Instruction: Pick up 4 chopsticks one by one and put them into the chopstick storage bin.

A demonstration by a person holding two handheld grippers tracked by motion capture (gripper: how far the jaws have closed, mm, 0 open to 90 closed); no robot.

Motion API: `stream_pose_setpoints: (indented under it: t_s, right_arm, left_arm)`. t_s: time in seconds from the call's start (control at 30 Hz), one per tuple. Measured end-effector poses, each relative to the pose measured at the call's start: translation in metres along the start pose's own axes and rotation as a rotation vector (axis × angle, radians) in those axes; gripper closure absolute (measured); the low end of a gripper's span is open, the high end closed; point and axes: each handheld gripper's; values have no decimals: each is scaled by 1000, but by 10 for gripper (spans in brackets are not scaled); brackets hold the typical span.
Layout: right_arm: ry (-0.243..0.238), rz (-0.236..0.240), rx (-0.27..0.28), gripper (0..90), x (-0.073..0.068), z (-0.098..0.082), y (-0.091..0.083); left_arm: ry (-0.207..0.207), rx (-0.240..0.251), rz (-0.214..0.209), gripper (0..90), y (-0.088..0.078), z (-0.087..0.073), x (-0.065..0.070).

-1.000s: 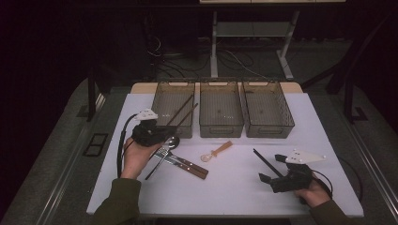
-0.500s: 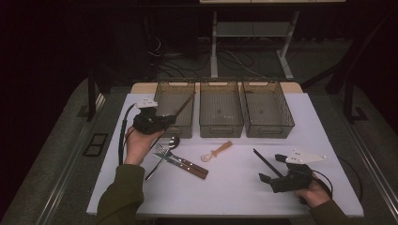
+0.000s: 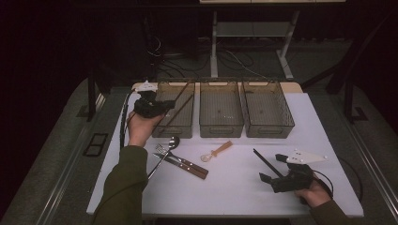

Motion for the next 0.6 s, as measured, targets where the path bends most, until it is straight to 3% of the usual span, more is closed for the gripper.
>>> stream_pose_setpoints:
  t_s: [0.23, 0.6]
  right_arm:
    - [-1, 3, 5, 14, 0, 0, -1]
    - [-4, 8, 7, 14, -1, 0, -2]
  left_arm:
    - [-14, 29, 20, 842, 7, 9, -15]
    - [16, 5, 67, 843, 29, 11, -31]
Point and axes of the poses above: each handheld gripper's, and its own axes: y roughly forward along the jaws, z roughly out of its top, x roughly to its right, and after that the axes turned 14 degrees about y, right-handed
